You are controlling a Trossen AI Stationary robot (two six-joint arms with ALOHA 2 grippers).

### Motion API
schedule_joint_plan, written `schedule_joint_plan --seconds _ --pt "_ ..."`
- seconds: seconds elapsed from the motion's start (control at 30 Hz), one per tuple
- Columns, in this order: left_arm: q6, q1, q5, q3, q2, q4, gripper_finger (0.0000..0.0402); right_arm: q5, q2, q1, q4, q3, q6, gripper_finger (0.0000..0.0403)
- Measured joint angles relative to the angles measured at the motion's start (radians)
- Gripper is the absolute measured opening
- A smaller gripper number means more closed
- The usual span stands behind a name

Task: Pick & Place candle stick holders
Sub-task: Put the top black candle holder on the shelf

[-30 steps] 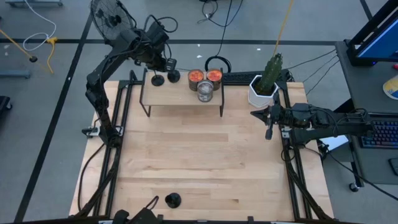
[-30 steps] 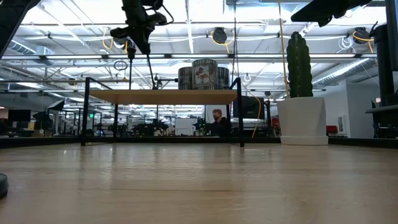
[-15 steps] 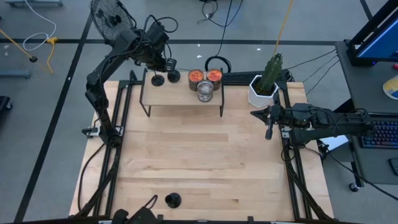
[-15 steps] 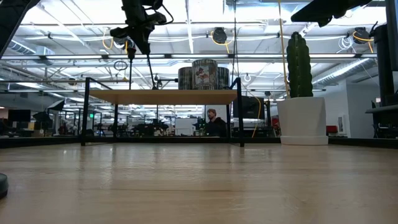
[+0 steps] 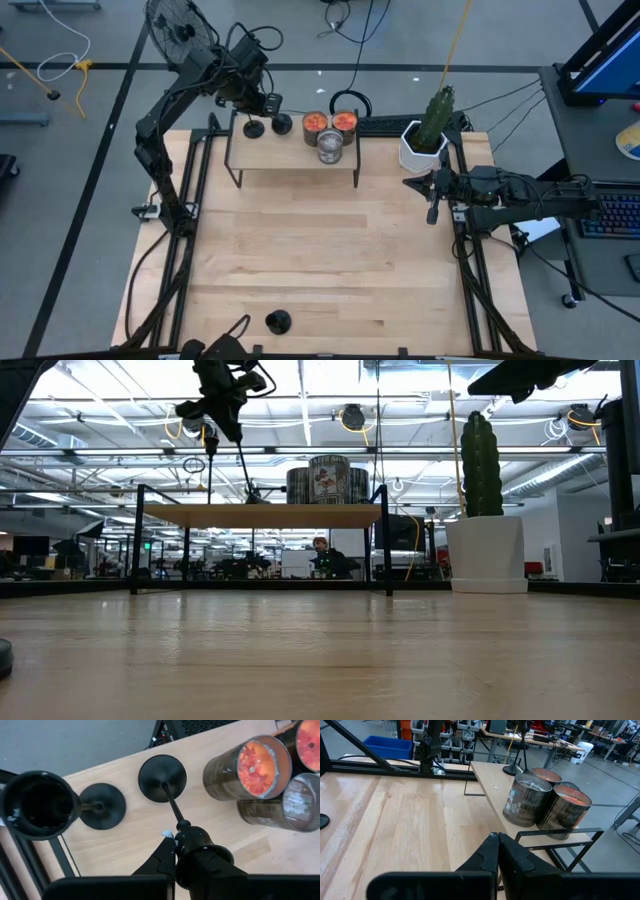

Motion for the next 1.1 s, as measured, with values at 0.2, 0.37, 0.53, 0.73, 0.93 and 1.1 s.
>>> schedule_joint_plan --seconds 0.2,0.37,0.53,0.73,0.93,1.1 --pt "-0.017 0.008 0.000 0.000 0.000 0.000 0.0043 0.000 0.000 0.000 0.000 0.000 0.000 0.0000" --pt "-0.013 0.014 0.000 0.000 0.000 0.000 0.0051 0.000 0.000 0.000 0.000 0.000 0.000 0.0000" --pt "-0.013 0.016 0.000 0.000 0.000 0.001 0.0040 0.000 0.000 0.000 0.000 0.000 0.000 0.0000" --pt "0.010 0.020 -0.020 0.000 0.000 0.001 0.0048 0.000 0.000 0.000 0.000 0.000 0.000 0.0000" --pt "0.010 0.020 -0.035 0.000 0.000 0.004 0.0066 0.000 0.000 0.000 0.000 0.000 0.000 0.0000" --pt "0.019 0.020 -0.035 0.000 0.000 0.039 0.0069 0.000 0.000 0.000 0.000 0.000 0.000 0.0000"
